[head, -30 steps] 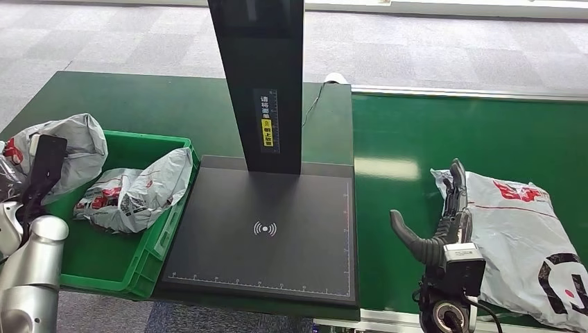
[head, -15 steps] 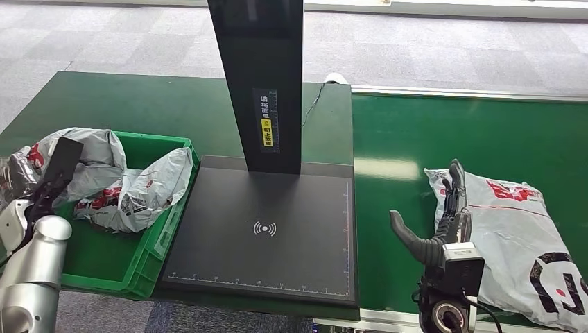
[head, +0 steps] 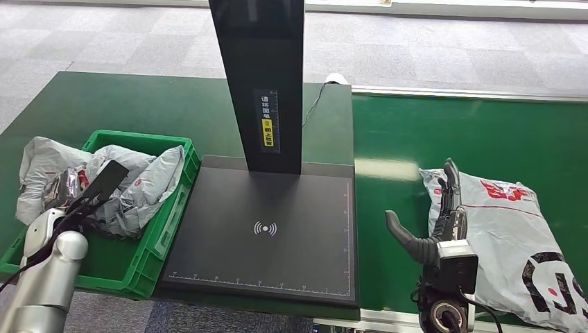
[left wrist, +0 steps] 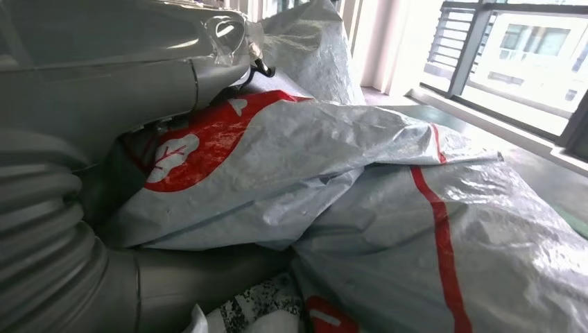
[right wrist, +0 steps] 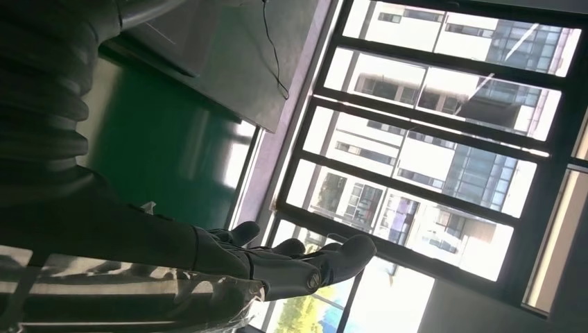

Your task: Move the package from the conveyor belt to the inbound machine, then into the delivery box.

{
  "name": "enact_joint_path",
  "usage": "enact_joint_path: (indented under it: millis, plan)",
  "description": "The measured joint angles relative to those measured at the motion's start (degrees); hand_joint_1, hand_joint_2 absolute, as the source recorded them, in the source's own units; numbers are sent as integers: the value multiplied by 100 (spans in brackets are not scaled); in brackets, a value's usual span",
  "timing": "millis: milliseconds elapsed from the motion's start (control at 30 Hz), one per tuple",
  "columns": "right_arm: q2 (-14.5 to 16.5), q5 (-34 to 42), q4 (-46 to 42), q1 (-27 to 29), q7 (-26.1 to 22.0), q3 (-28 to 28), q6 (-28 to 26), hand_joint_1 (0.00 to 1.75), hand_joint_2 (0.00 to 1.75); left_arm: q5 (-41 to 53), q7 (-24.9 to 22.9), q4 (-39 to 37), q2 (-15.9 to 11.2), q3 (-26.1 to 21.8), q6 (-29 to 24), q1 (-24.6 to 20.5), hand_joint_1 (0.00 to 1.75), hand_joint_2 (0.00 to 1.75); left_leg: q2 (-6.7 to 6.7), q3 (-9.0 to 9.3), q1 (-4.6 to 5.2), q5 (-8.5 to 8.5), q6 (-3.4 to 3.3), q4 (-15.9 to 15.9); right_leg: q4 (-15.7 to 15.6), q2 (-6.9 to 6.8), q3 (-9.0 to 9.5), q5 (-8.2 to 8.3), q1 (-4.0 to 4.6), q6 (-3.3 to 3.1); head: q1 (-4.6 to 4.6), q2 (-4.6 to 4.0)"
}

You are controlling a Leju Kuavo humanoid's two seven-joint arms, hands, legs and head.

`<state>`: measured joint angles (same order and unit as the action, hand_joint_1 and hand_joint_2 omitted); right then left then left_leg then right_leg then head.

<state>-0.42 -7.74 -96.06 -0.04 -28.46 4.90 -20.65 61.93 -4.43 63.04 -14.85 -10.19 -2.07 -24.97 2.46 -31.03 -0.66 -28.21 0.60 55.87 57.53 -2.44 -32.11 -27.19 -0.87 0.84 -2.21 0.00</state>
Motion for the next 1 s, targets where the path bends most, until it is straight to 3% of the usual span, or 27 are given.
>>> enact_joint_path:
  millis: [33, 100, 133, 167, 300, 467, 1000]
  plan:
    - [0, -5, 0, 0, 4, 0, 2, 0, 175, -3, 1, 86, 4, 42, 63, 55, 142, 175, -1, 0, 0, 0, 0, 0, 0, 0, 0, 0, 0, 0, 0, 0]
    - [0, -14, -1, 0, 13, 0, 8, 0, 175, 28, -20, 229, 11, 120, 134, 145, 55, 175, -1, 0, 0, 0, 0, 0, 0, -1, 0, 0, 0, 0, 1, 0]
    - [0, -17, -1, 2, 19, 0, 11, 0, 175, 45, -36, 294, 16, 156, 139, 183, 20, 175, -1, -1, 0, 0, 0, 1, 0, -1, 0, 0, -1, 0, 1, 0]
    - [0, -20, -2, 6, 24, -1, 14, 0, 175, 55, -49, 353, 25, 185, 116, 219, 0, 175, -1, -1, 1, 0, 0, 1, 0, -1, -1, 0, -1, 0, 1, 0]
    - [2, -42, -44, 91, 22, -1, 36, 0, 175, -72, 22, 627, 122, 252, -372, 354, 0, 175, -3, -3, 1, -1, 0, 1, -1, -3, -3, 0, -1, 0, 1, 0]
    - [14, -65, -137, 236, -33, -2, 28, 0, 175, -734, 521, 1184, 379, 260, -1345, 497, 0, 175, -3, -6, 1, -1, 0, 1, -1, -3, -5, 0, -1, 1, 2, 0]
    - [14, 33, -238, 380, -175, -9, -119, 0, 175, -1779, 1578, 2492, 733, 659, -2374, 758, 0, 175, 3, -4, 1, -2, 0, 1, -1, 1, -5, 0, -1, 0, -1, 0]
